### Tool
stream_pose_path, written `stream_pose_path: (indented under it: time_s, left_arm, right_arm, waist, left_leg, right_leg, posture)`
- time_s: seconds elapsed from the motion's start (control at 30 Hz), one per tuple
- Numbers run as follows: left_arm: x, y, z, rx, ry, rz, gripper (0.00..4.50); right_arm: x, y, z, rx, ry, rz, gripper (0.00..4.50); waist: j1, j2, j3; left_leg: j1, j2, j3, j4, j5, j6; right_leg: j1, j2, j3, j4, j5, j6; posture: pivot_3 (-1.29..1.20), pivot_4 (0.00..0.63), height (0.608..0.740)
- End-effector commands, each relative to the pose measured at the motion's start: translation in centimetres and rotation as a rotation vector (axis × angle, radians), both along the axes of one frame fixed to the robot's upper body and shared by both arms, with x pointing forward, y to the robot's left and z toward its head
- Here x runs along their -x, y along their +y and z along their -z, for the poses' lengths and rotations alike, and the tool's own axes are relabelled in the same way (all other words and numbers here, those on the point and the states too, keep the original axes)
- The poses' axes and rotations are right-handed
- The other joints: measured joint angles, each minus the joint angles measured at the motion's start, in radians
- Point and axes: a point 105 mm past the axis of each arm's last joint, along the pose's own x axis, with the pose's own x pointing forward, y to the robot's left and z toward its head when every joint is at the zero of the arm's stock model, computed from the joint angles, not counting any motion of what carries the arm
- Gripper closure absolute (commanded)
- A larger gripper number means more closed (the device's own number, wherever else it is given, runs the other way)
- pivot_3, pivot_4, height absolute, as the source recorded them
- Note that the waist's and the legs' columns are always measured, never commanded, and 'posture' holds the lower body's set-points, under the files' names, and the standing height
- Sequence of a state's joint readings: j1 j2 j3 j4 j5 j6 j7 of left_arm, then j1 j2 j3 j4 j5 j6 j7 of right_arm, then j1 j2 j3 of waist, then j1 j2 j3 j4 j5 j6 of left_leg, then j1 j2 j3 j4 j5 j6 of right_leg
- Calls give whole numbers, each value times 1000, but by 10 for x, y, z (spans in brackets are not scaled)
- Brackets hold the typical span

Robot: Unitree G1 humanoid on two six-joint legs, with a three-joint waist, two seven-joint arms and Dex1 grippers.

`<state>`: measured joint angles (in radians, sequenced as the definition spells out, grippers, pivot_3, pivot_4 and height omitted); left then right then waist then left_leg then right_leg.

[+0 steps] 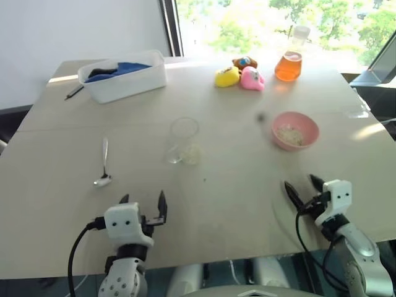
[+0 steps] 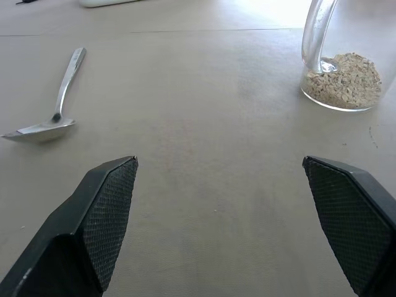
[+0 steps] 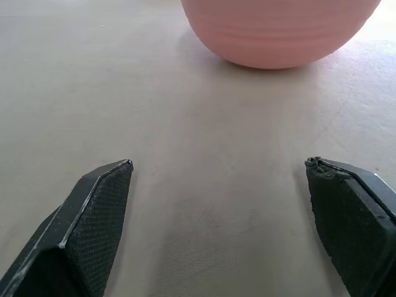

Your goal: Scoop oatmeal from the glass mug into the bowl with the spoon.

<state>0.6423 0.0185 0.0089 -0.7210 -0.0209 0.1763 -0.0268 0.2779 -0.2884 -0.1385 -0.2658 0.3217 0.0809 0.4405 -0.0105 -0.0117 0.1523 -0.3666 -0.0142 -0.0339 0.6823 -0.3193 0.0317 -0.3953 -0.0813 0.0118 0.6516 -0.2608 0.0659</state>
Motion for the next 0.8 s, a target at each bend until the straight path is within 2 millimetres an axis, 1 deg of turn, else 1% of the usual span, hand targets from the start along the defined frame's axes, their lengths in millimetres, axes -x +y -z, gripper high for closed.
stream_pose_path:
  time_s: [0.03, 0.13, 0.27, 0.5, 0.8]
  left_arm:
    - [2, -1, 2, 14, -14, 27, 25]
    - [3, -2, 10, 43, -14, 44, 25]
    - [5, 0, 14, 40, -19, 41, 25]
    - [6, 2, 17, 41, -24, 46, 25]
    - [8, 4, 18, 24, -27, 61, 25]
  right_arm:
    - [-1, -6, -10, 13, -35, -19, 0]
    - [-4, -6, -11, 20, -41, -34, 0]
    - [-6, -5, -9, 20, -42, -36, 0]
    - [-7, -6, -10, 23, -48, -37, 0]
    - [-3, -7, -8, 26, -43, -34, 0]
  waist:
    - [0, 0, 0]
    - [-1, 0, 0]
    - [0, 0, 0]
    - [0, 0, 0]
    - [0, 0, 0]
  left_leg:
    - [0, 0, 0, 0, 0, 0]
    - [0, 0, 0, 0, 0, 0]
    - [0, 0, 0, 0, 0, 0]
    - [0, 0, 0, 0, 0, 0]
    - [0, 0, 0, 0, 0, 0]
  right_leg:
    - [0, 0, 0, 0, 0, 0]
    - [0, 0, 0, 0, 0, 0]
    - [0, 0, 0, 0, 0, 0]
    - [0, 0, 0, 0, 0, 0]
    - [0, 0, 0, 0, 0, 0]
  posture:
    - [0, 150, 740]
    - [0, 150, 740]
    - [0, 150, 740]
    - [0, 150, 740]
    - [0, 150, 740]
